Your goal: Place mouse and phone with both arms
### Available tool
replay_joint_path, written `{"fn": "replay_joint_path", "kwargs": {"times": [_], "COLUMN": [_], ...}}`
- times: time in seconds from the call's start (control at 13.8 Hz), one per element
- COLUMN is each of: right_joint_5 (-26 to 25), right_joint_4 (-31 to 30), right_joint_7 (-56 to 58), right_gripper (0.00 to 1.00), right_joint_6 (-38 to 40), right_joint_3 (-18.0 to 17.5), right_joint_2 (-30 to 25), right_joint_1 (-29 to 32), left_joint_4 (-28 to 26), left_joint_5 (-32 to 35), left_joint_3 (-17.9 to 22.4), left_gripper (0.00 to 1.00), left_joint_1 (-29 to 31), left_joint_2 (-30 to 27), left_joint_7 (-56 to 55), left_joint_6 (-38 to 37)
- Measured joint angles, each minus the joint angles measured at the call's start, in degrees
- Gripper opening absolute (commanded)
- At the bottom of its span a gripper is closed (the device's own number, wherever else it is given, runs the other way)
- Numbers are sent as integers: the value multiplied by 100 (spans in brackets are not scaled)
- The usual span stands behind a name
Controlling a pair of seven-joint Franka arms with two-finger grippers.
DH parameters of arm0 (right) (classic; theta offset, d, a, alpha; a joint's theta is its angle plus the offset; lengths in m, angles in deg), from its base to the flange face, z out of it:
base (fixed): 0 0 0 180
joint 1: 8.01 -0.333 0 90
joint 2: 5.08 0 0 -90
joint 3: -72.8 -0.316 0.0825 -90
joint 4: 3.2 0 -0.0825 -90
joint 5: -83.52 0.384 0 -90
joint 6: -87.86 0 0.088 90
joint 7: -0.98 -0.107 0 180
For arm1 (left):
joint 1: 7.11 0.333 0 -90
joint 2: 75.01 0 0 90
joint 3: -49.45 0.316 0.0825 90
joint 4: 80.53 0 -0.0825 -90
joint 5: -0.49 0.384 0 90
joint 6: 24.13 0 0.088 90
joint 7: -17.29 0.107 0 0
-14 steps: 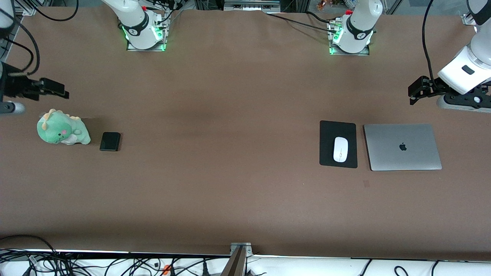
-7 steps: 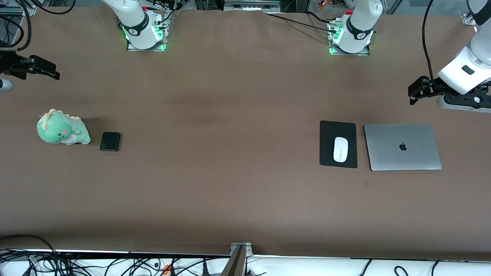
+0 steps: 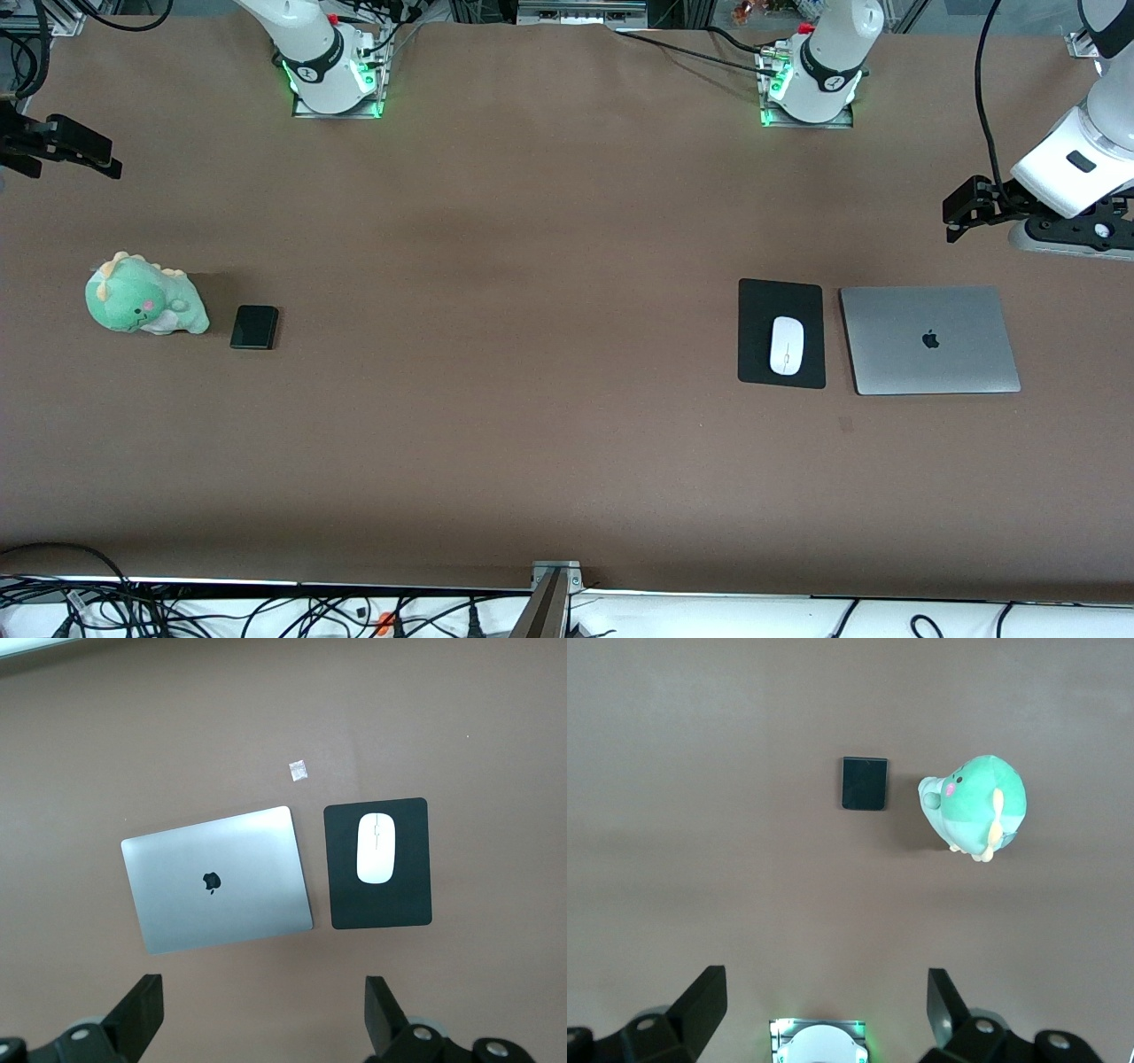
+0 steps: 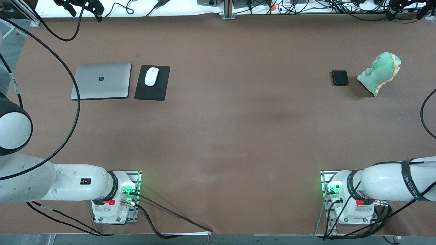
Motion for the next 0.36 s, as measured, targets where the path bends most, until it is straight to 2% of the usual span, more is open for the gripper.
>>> {"fn": "replay_joint_path", "kwargs": {"times": [0.36], "right_joint_5": [0], "right_joint_4": [0], "right_joint_7": [-4], "right_gripper": [100], "right_joint_6": [64], "right_joint_3": [-12], "right_joint_2": [7], "right_joint_1": [0], "left_joint_4": [0], "left_joint_5": [0], "left_joint_3": [0], "left_gripper": [100], "left_joint_1": [0], "left_joint_2": [0], "left_joint_7": [0], "left_joint_6": [0]}}
